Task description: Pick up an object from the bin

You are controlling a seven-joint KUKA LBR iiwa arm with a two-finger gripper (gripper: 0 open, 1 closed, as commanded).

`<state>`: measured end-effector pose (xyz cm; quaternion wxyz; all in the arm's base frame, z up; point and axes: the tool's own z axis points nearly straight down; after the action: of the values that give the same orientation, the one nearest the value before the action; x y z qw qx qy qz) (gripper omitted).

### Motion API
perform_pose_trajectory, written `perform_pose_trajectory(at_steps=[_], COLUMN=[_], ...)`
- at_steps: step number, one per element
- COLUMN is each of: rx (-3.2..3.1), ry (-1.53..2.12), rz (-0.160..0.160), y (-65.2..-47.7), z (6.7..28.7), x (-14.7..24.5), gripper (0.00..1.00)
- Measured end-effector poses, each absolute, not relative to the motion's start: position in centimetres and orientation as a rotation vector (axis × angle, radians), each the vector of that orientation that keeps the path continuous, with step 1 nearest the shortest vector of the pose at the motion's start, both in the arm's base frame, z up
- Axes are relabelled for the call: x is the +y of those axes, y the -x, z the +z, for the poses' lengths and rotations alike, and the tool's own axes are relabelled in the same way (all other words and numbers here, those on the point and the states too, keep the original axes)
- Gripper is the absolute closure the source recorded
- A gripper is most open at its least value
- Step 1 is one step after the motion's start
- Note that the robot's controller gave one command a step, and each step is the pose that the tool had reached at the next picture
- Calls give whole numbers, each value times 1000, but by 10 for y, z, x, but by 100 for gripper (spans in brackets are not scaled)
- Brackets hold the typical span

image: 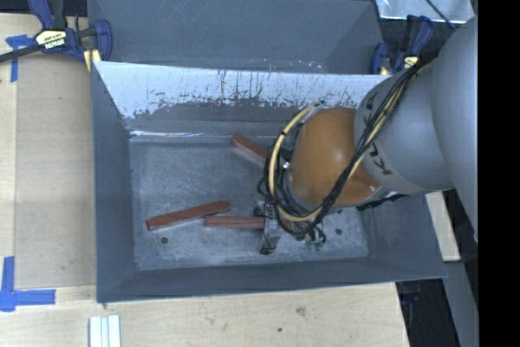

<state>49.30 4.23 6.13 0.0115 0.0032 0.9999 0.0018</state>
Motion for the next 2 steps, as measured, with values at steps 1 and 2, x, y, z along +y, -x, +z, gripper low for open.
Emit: perform_pose_trajectory(at_steps=[1, 2], rx=[3119, 3140], ry=[-22, -14], rz=[5, 1], y=[-493, -493], z=[62, 120], x=[42, 42], gripper=[100, 100])
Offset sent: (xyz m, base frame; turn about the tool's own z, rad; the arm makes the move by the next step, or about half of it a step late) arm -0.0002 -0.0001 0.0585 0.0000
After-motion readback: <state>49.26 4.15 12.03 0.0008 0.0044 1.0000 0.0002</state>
